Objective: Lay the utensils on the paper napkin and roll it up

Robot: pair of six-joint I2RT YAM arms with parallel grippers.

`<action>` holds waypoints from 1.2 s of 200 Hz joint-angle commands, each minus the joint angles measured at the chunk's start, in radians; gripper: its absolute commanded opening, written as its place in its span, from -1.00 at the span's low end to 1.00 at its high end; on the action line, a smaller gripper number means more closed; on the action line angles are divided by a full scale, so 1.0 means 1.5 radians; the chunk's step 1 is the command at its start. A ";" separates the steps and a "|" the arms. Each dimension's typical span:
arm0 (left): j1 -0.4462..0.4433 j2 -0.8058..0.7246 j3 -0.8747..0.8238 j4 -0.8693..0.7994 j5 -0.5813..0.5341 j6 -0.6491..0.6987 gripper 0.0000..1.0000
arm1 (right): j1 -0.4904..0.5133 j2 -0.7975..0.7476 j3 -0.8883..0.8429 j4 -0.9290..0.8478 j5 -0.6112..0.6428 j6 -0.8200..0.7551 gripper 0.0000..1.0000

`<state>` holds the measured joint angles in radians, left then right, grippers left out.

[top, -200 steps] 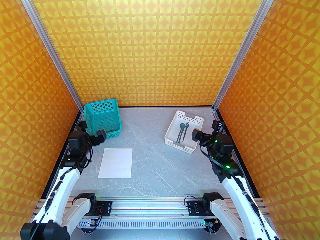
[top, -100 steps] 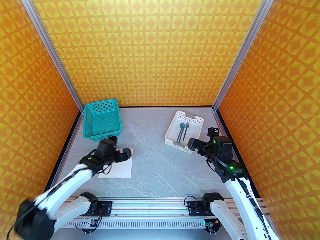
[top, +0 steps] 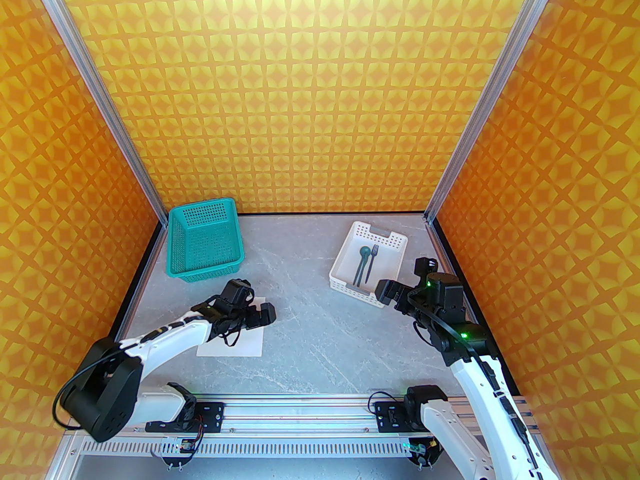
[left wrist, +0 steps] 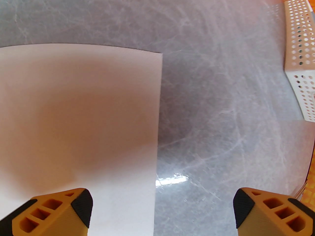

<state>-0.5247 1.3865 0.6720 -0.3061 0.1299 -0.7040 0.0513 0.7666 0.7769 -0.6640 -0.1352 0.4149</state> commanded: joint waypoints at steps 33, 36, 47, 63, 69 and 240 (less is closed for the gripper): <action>-0.008 0.057 0.049 0.012 -0.010 0.021 0.99 | 0.004 -0.001 0.025 -0.024 0.016 -0.020 0.97; -0.009 0.060 0.050 0.011 -0.008 0.021 0.99 | 0.004 -0.002 0.024 -0.024 0.017 -0.020 0.97; -0.014 0.069 0.055 0.007 -0.007 0.021 0.99 | 0.004 -0.002 0.023 -0.025 0.020 -0.021 0.97; -0.028 0.087 0.070 -0.005 -0.008 0.020 0.99 | 0.004 -0.002 0.023 -0.027 0.021 -0.021 0.97; -0.033 0.094 0.073 -0.010 -0.007 0.019 0.99 | 0.004 -0.002 0.023 -0.027 0.021 -0.022 0.97; -0.281 0.328 0.346 -0.030 0.016 -0.033 0.98 | 0.004 -0.001 0.033 -0.055 0.058 -0.014 0.97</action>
<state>-0.8970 1.8160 1.1057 -0.3466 0.1249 -0.7372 0.0513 0.7662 0.7937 -0.7280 -0.0769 0.3962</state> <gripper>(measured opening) 0.990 0.986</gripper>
